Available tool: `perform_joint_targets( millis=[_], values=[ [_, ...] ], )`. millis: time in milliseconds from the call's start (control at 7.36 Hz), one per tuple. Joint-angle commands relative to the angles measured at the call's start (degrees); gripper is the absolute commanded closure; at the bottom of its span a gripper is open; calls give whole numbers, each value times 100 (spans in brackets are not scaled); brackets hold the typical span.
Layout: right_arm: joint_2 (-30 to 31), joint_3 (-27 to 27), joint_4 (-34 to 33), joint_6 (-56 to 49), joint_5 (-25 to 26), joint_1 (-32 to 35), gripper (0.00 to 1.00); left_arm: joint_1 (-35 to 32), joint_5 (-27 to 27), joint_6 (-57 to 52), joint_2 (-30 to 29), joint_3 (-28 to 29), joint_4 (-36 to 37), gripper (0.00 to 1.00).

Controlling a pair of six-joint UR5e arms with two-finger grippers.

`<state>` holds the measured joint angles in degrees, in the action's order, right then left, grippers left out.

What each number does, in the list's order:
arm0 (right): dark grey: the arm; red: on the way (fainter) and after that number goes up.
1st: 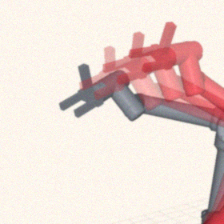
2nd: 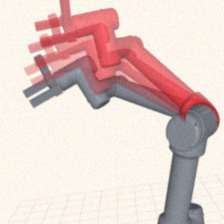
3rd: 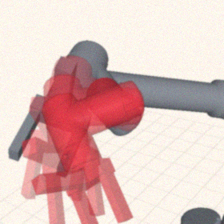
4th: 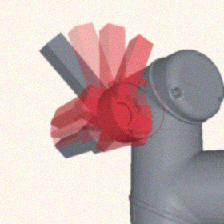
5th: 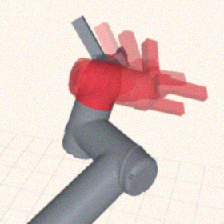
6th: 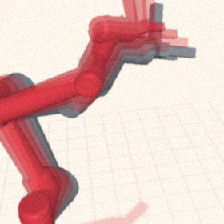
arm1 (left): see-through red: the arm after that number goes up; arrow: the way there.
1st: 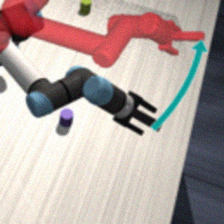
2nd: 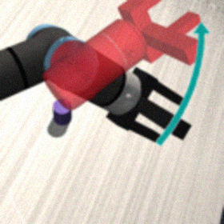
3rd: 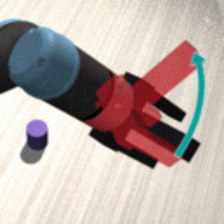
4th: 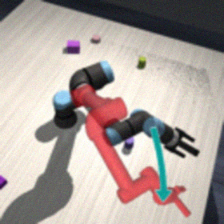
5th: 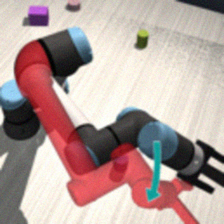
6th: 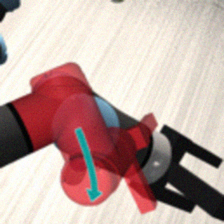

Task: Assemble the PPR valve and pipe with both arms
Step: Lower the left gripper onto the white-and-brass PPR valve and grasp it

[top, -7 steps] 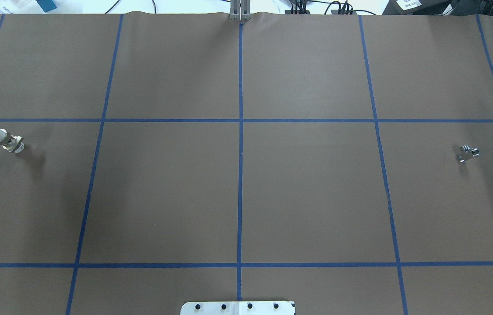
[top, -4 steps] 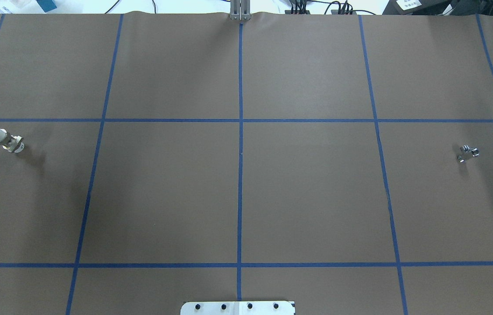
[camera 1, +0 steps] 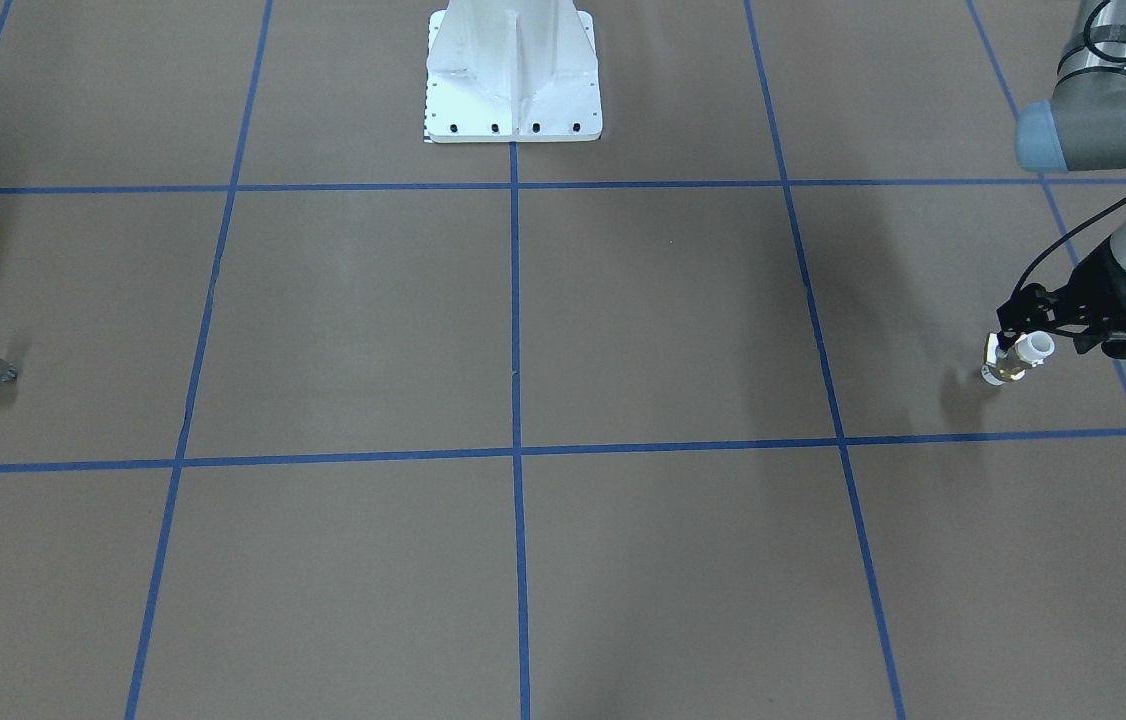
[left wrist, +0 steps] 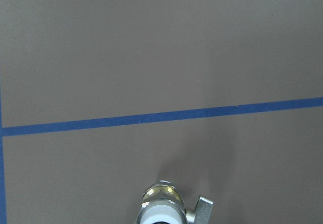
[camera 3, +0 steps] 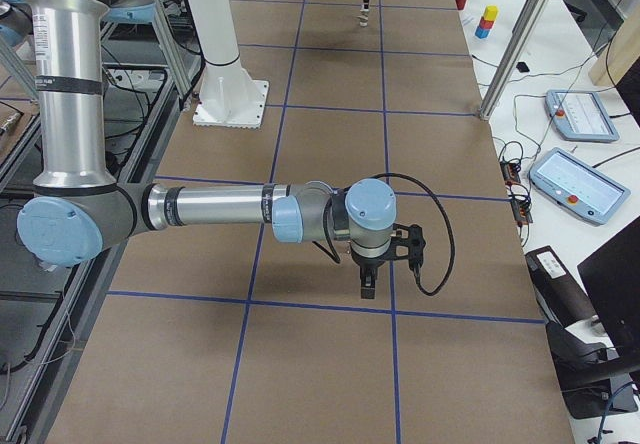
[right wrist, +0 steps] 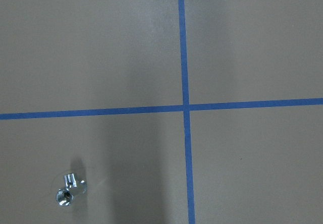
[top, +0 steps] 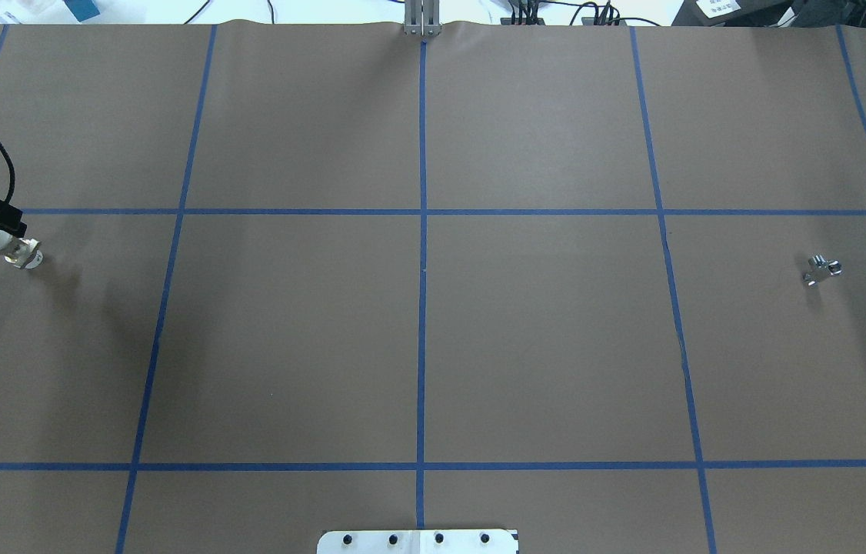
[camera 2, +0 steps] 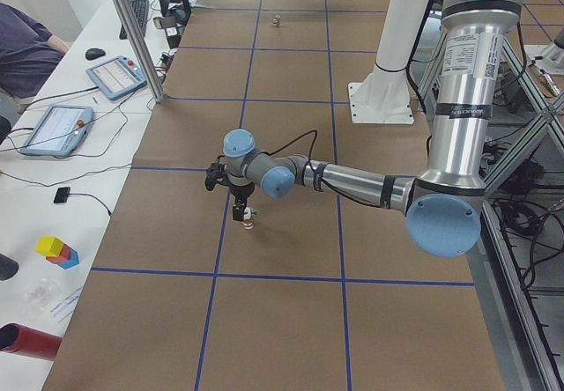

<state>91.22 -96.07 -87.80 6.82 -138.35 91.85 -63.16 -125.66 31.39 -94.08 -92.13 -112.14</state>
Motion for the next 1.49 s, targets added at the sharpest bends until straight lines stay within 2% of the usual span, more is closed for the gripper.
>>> perform_joint_targets(
  millis=[0,136,272,543,815,951,1087,1359],
  values=[
    [-17,-8,-18,13,-7,-27,1,40,15,25,-49,239,-194,0],
    [-17,-8,-18,4,-7,-27,1,40,15,8,-49,248,-203,1],
    [-25,-8,-27,13,-7,-61,1,32,-20,25,-41,231,-194,10],
    [-43,1,-35,30,-7,-97,1,40,-29,16,-41,240,-151,51],
    [-52,-8,-35,30,-16,-115,1,32,-38,25,-41,196,-106,100],
    [-69,-17,-35,22,-34,-123,1,32,-55,25,-49,100,-45,100],
    [-139,1,-44,22,-147,-123,1,23,-212,8,-310,-179,695,100],
    [-157,1,-96,22,-148,-193,1,31,-170,-36,-1624,-725,3003,100]
  ],
)
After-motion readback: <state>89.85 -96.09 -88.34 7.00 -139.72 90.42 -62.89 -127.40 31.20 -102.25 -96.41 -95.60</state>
